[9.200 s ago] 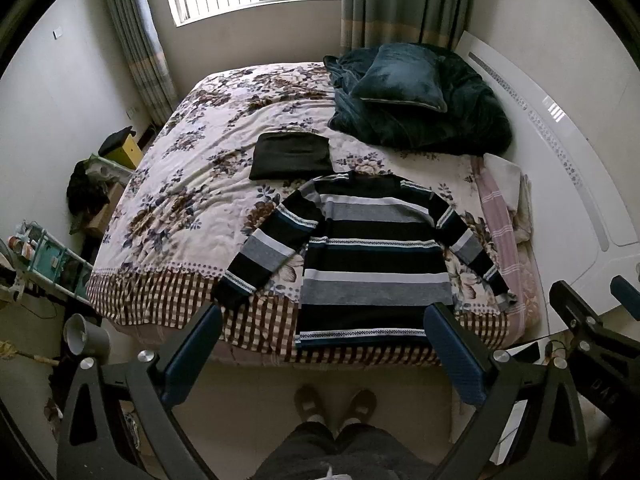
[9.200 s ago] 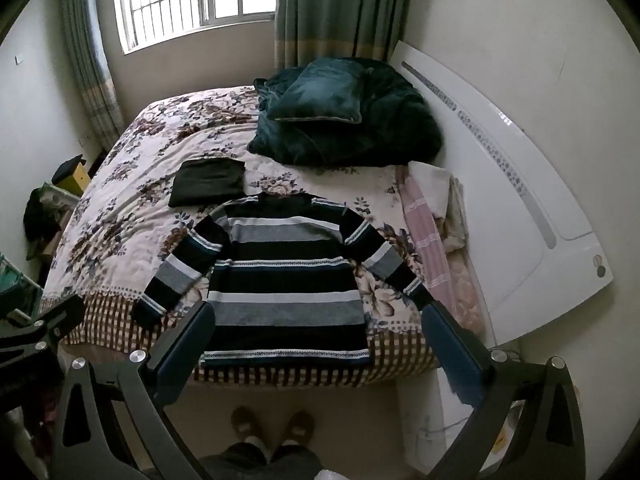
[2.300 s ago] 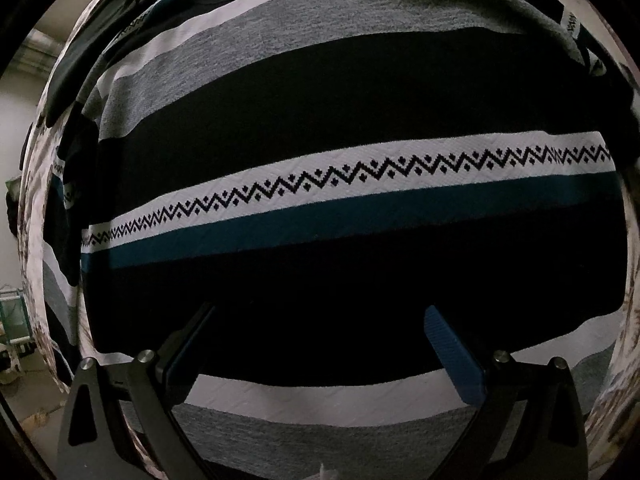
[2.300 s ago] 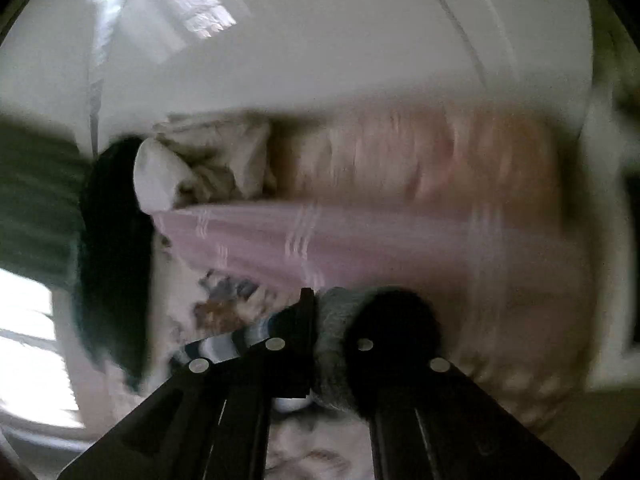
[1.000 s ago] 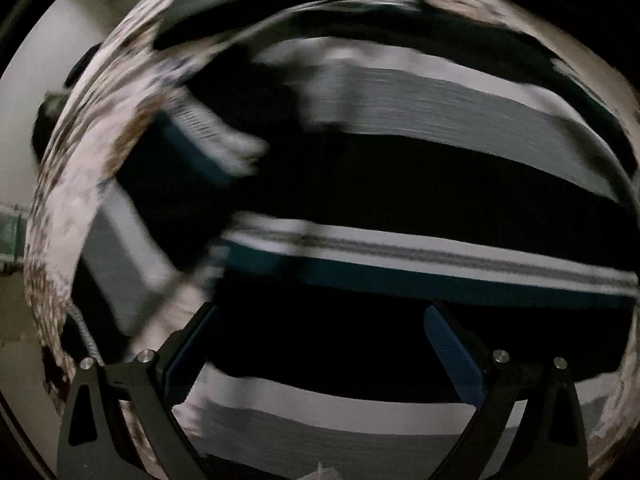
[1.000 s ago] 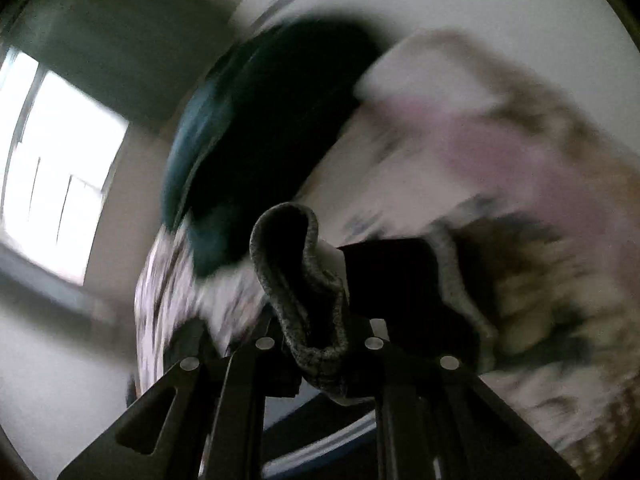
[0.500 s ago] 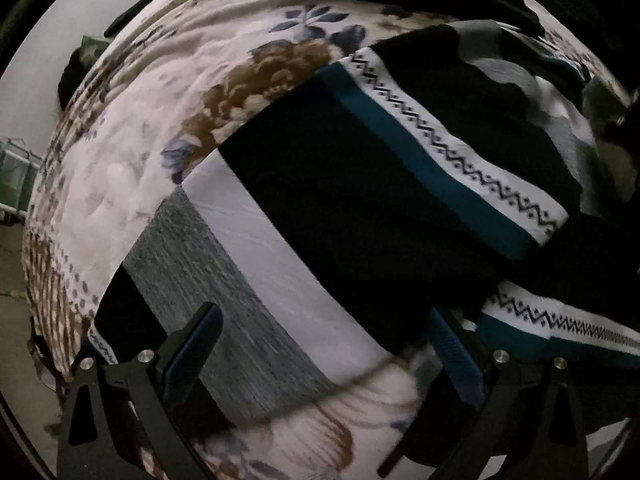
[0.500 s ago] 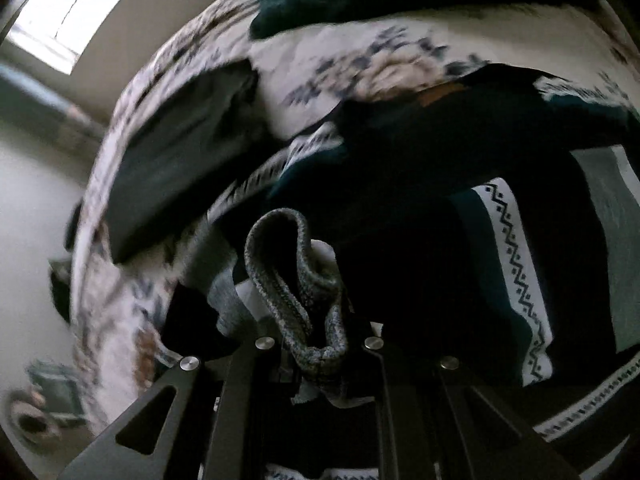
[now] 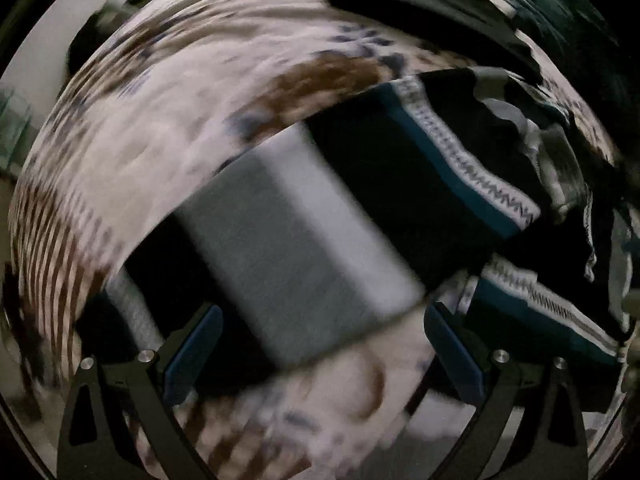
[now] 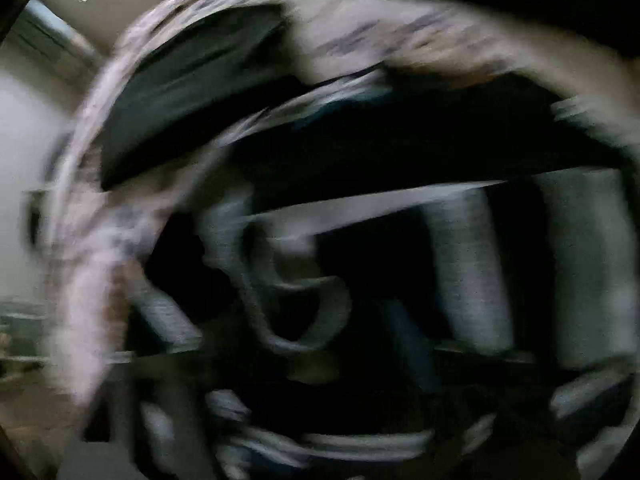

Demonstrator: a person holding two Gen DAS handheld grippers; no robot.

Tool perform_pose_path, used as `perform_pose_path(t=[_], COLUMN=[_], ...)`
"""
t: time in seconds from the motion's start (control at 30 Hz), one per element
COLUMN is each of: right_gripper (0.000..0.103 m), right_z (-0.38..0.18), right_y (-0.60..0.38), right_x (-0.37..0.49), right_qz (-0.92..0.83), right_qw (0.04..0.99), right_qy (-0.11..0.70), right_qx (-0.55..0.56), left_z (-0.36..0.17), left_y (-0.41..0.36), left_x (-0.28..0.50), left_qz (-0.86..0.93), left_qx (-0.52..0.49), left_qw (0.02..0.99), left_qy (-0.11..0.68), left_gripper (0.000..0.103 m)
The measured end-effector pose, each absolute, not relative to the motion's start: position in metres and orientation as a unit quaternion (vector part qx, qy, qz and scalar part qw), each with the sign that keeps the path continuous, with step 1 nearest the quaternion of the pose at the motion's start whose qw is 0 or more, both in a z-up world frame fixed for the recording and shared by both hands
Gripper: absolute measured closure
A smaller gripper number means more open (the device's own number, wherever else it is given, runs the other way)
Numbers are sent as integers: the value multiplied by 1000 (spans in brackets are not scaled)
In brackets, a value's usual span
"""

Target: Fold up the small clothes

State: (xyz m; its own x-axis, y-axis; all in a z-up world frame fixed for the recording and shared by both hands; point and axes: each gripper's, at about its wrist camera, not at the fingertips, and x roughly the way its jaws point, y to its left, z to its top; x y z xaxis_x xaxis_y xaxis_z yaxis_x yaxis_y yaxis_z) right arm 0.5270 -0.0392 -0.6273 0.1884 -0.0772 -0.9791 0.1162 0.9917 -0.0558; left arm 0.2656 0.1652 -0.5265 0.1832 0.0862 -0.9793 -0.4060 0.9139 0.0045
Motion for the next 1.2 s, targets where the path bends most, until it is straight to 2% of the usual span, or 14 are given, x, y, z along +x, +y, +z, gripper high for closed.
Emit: perform_pose_path(t=[0.17,0.3,0.43,0.57,0.6,0.63,0.67,0.7,0.73,0.77,0.97,1.1,1.2], right_gripper=[0,0,0,0,0,0,0,0,0,0,0,0,0], right_z=[-625,-625,-613,-611,-612,-613,-611,-610,-610,-610,-601,-597,-597], right_y=[-80,-100,-114,-117,-117,-117,-114,-112,-109,-106,-104,-114,-134], right_x=[491,471,457,450,449,448,448,447,447,447,455,461,465], right_qz=[-105,-86,-72,-63,-61,-64,-71,-75,-76,-76,-65,-59,-64], right_qw=[751,739,741,744,743,745,750,755,756,756,768,774,771], right_qy=[651,669,667,664,666,664,657,651,649,648,634,629,633], right_qx=[-31,-5,32,25,19,7,-9,-26,-37,-51,-60,-35,1], left_z=[-530,-546,-568,-595,-598,-598,-596,-592,-584,-578,-501,-444,-420], left_y=[187,218,264,298,302,302,307,310,313,319,316,270,224], left_x=[197,162,135,112,106,100,96,95,96,103,152,203,260], left_qz=[223,258,286,330,346,371,391,410,427,427,407,324,245], left_qx=[-213,-322,-498,-622,-642,-652,-651,-643,-627,-612,-420,-309,-255], left_qw=[708,668,626,576,564,556,552,551,559,576,723,810,852], left_qy=[636,620,528,416,387,358,343,338,335,334,369,378,385], left_gripper=[0,0,0,0,4,13,21,46,84,98,97,97,97])
